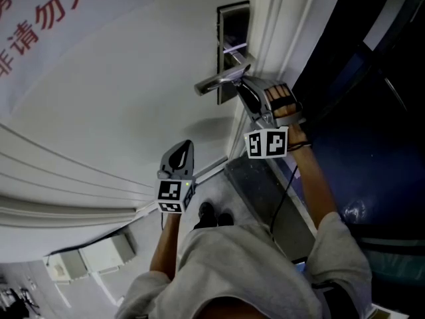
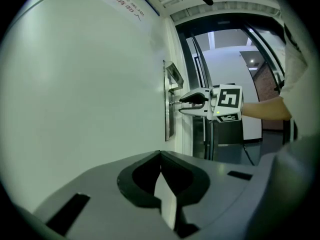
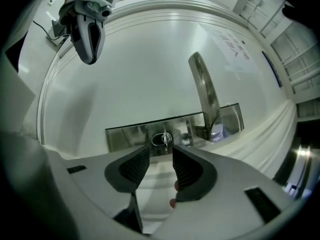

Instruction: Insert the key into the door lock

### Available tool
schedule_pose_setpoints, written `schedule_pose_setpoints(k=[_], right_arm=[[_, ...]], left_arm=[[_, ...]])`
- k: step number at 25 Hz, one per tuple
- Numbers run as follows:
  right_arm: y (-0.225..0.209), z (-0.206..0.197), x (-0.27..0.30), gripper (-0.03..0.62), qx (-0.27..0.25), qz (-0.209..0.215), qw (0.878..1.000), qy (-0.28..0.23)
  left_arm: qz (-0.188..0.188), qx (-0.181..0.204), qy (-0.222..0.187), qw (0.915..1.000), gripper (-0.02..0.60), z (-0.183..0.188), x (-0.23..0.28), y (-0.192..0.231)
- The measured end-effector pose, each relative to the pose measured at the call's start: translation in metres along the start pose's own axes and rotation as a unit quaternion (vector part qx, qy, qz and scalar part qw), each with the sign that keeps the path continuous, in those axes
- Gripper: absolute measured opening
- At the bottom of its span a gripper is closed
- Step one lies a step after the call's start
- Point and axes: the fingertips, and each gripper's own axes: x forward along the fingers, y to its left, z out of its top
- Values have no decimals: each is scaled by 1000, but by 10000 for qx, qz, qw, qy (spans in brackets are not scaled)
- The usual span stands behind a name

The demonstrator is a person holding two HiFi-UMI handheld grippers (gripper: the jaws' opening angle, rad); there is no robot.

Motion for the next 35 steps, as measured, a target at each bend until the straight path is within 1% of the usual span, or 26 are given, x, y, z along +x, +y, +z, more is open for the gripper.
schedule_pose_setpoints(k=[2,4,5,6,7,9,11,12,14,15,18,21,22,23,25,32,35], right_arm=[[0,-4,-5,153,181,3,9998,64],[0,-9,-13,127,492,-28,9987,112],[1,-12,-17,116,706,-43,9974,135],[2,-15,-21,92,953,-48,9953,168],[3,-18,-24,86,1228,-43,9922,208],[5,-24,-29,53,1864,-10,9821,266],[11,-27,-33,43,2493,65,9680,290],[14,-27,-35,28,2758,114,9607,296],[21,-28,-39,21,3277,213,9441,298],[24,-27,-41,21,3595,259,9324,280],[30,-27,-48,21,4567,276,8891,142],[32,-28,-60,21,5310,148,8473,19],[33,-31,-66,21,5505,52,8348,38],[37,-34,-74,21,5642,-48,8256,86],[48,-40,-90,21,5801,-188,8141,195],[85,-49,-136,20,6170,-460,7837,551],[91,-48,-149,20,6243,-537,7767,644]], left_arm=[[-9,-1,-1,10000,18,0,0,-1],[-9,4,-8,10000,18,0,-1,-2],[-9,7,-14,10000,18,0,-1,-3],[-9,13,-18,10000,18,1,-1,-3],[-9,20,-22,10000,18,2,-2,-3],[-15,34,-28,10000,18,3,-2,-4],[-24,47,-35,10000,18,4,-2,-5],[-27,55,-37,10000,18,4,-2,-5],[-25,64,-37,10000,18,5,-3,-6],[-19,63,-34,10000,18,5,-3,-5],[-8,61,-34,10000,18,5,-5,-5],[8,70,-48,10000,18,6,-6,-4],[15,68,-52,10000,18,7,-7,-3],[19,66,-56,10000,18,7,-9,-3],[28,63,-66,10000,18,8,-10,-1],[-9,11,-95,10000,18,7,-13,-3],[-40,-25,-73,10000,18,3,-15,-4]])
